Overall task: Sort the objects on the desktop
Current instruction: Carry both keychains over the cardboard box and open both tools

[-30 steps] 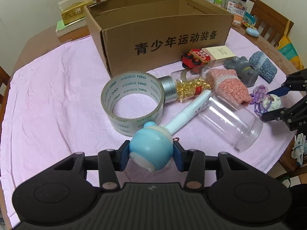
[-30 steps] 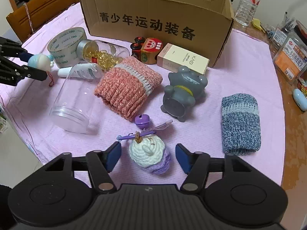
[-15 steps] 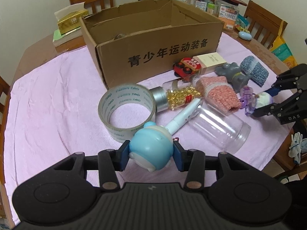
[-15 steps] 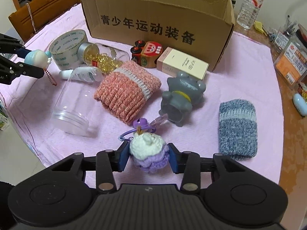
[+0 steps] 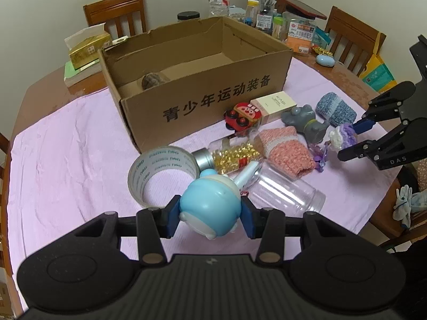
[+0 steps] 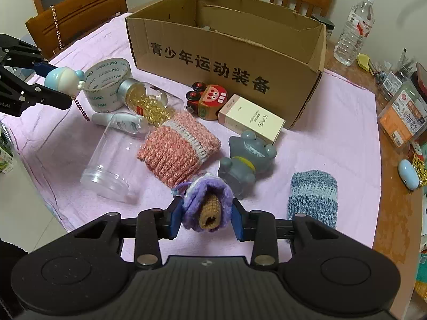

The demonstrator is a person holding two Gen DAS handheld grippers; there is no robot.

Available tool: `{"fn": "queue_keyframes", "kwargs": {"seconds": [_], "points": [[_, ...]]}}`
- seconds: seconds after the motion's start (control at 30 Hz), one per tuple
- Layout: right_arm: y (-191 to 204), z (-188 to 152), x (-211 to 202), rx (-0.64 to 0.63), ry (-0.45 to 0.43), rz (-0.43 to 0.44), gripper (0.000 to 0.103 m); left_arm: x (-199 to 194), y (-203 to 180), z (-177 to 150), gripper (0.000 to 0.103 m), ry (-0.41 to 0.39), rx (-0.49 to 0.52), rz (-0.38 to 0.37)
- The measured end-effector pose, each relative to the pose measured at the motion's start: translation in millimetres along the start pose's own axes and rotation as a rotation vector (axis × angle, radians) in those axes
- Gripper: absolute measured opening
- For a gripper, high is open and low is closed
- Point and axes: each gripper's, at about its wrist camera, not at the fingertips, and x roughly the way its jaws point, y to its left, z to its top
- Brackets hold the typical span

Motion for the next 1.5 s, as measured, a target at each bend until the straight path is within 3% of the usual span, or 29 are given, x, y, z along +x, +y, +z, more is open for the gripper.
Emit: {"fn": "queue_keyframes", "kwargs": {"seconds": [0.7, 1.5], "points": [[-5, 32, -31, -0.096, -0.065, 0.012, 0.040, -16, -8, 40, 0.045, -0.025, 0.051, -0.031], [-24, 113, -62, -0.218, -0.200, -0.004, 0.040, -23, 0, 118, 0.045, -0.114, 0.134, 0.008]]}}
